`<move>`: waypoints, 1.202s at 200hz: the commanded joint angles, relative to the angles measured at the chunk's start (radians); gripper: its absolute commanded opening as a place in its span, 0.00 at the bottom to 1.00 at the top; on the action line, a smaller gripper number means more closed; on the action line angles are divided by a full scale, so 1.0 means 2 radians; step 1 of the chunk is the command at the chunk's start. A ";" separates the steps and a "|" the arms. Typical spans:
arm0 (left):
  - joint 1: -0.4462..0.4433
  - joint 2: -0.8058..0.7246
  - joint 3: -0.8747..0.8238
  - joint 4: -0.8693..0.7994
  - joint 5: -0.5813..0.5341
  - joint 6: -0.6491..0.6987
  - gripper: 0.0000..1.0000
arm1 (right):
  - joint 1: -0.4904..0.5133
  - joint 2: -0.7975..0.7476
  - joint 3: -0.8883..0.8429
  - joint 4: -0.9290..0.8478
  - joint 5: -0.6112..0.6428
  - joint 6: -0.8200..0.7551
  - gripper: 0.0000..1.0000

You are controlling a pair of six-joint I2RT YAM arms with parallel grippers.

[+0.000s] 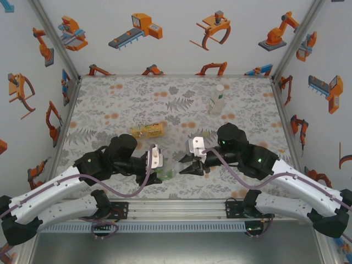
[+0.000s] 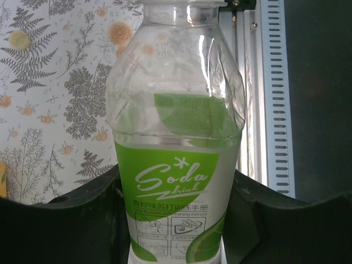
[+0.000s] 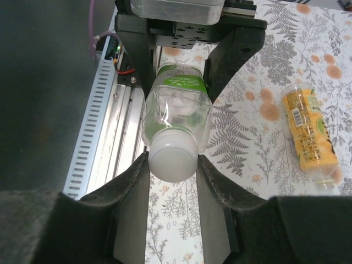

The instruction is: Screw on the bottle caps

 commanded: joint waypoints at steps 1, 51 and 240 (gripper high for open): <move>0.001 -0.004 0.010 0.007 0.003 -0.002 0.00 | 0.003 -0.006 -0.015 0.063 0.026 0.114 0.08; 0.001 -0.002 0.003 0.017 -0.006 -0.001 0.00 | 0.004 -0.019 -0.053 0.116 0.142 0.397 0.00; 0.001 -0.002 -0.009 0.047 -0.075 0.004 0.66 | 0.015 0.039 0.019 -0.105 0.294 0.776 0.00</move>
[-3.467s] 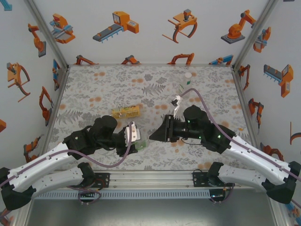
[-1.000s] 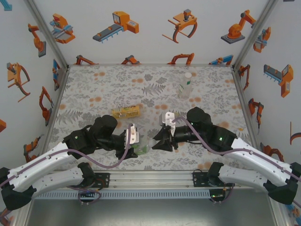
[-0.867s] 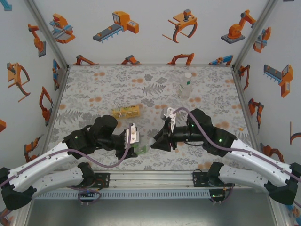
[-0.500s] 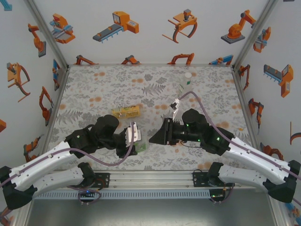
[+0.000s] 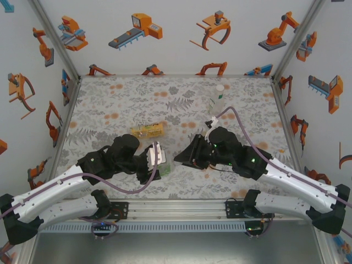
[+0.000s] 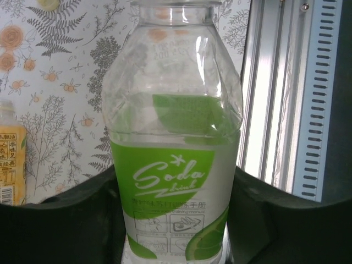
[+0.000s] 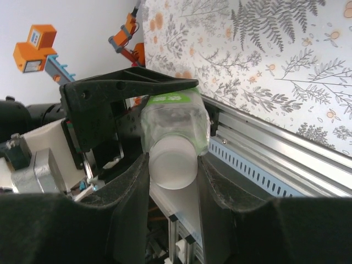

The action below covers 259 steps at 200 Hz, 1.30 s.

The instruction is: Screw on the bottle caps

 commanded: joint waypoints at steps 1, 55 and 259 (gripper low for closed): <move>-0.003 -0.013 -0.001 0.039 -0.003 0.011 0.67 | -0.001 0.016 0.026 -0.053 0.030 -0.020 0.00; -0.002 -0.045 -0.015 0.036 -0.037 -0.004 0.79 | -0.038 0.088 0.107 -0.164 0.058 -0.151 0.00; -0.002 -0.140 -0.069 0.020 -0.183 -0.142 0.79 | -0.277 0.536 0.592 -0.324 0.053 -0.485 0.00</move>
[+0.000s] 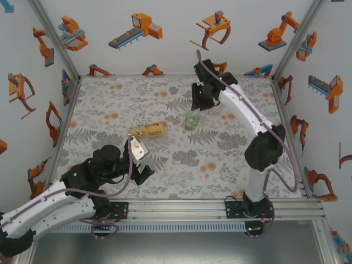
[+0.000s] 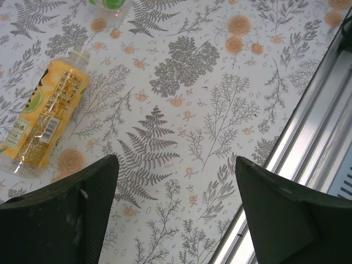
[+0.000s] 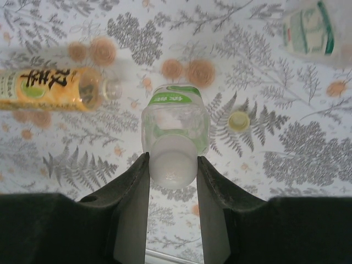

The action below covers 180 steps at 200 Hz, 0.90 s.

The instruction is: Screw on the bottle caps

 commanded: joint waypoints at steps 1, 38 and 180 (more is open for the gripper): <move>-0.002 -0.004 -0.001 -0.011 -0.018 -0.008 0.79 | -0.012 0.047 0.079 -0.052 0.005 -0.034 0.00; -0.002 -0.006 -0.004 -0.017 -0.029 -0.004 0.79 | -0.028 0.142 0.215 -0.108 0.008 -0.050 0.00; -0.001 -0.018 -0.008 -0.019 -0.033 -0.007 0.78 | -0.042 0.189 0.235 -0.081 0.033 -0.064 0.02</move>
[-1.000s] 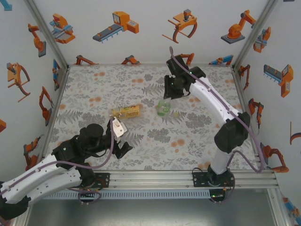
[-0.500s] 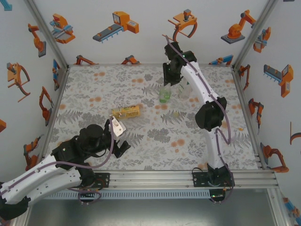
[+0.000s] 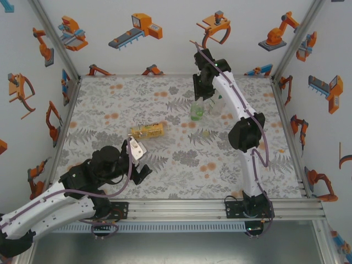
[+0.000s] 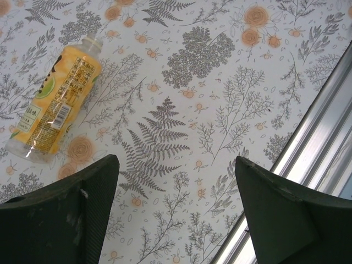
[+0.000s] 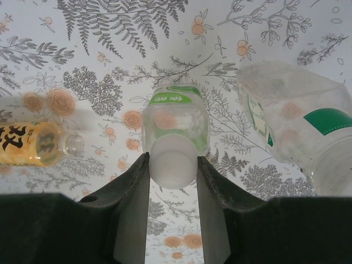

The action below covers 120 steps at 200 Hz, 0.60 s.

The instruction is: Screw on the bottle caps

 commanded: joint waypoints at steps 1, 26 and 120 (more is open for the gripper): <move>-0.001 -0.007 -0.004 -0.004 -0.007 -0.006 0.78 | -0.001 0.008 -0.006 0.012 0.012 -0.009 0.03; -0.001 -0.010 -0.004 -0.007 -0.009 -0.005 0.79 | -0.001 0.008 -0.010 0.018 0.012 -0.009 0.07; -0.001 -0.020 -0.003 -0.016 -0.012 -0.003 0.79 | -0.001 0.002 -0.017 0.025 0.007 -0.008 0.39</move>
